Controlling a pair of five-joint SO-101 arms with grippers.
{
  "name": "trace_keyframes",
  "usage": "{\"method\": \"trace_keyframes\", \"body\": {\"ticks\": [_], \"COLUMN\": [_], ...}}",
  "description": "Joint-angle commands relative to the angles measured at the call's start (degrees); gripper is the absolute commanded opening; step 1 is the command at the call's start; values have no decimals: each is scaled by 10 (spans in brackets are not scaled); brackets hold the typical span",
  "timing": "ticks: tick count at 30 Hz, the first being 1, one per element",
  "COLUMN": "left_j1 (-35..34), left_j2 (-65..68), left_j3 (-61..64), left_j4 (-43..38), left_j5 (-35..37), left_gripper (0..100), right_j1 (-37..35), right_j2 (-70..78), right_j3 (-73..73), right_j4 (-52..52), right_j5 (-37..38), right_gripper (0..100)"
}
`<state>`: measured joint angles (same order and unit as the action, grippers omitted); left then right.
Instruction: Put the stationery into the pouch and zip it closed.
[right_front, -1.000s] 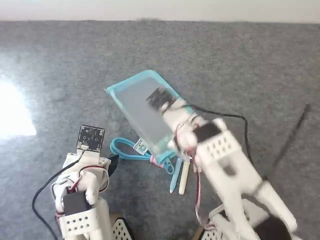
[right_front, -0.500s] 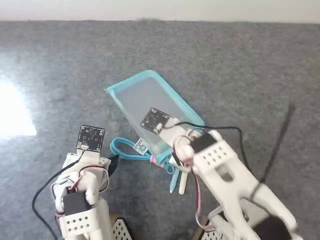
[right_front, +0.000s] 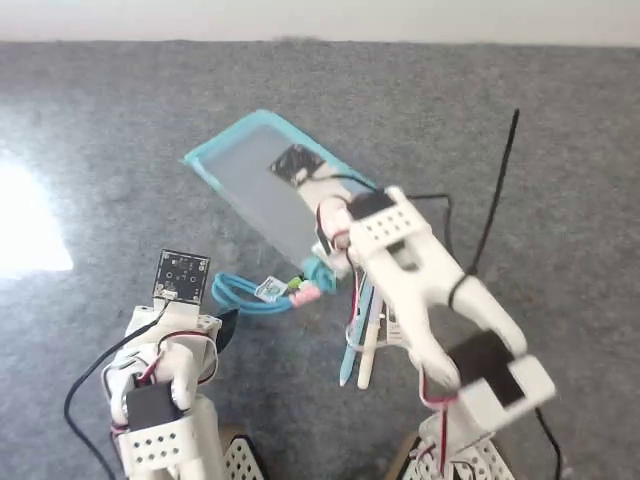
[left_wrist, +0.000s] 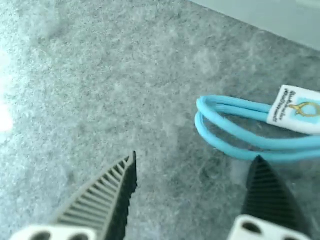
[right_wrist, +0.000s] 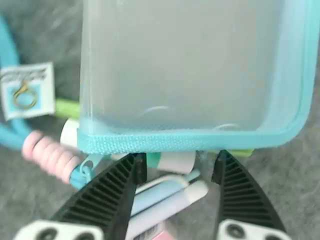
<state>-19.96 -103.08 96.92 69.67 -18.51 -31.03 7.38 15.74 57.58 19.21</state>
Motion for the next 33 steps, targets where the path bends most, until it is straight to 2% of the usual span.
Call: {"method": "trace_keyframes", "body": {"ticks": [1,6,11,16,21,27,33], "left_j1": [-4,-4,-4,-3,-2,-2,-1], "left_j2": [-1,-1,-1,-1,-1,-1,-1], "left_j3": [-5,-5,-5,-5,-5,-5,-5], "left_j4": [-10,-9,-9,-9,-9,-9,-9], "left_j5": [-6,-6,-6,-6,-6,-6,-6], "left_gripper": [336,336,336,336,336,336,336], "right_j1": [9,23,33,-28,-80,-88,-87], "right_j2": [51,102,-1,-127,-111,-28,51], "right_j3": [-108,-194,-171,-58,-11,-37,-101], "right_j4": [-21,-8,48,38,-20,-27,32], "right_j5": [-31,-95,-190,-297,-456,-463,-463], "right_gripper": [224,224,224,221,223,221,221]}}
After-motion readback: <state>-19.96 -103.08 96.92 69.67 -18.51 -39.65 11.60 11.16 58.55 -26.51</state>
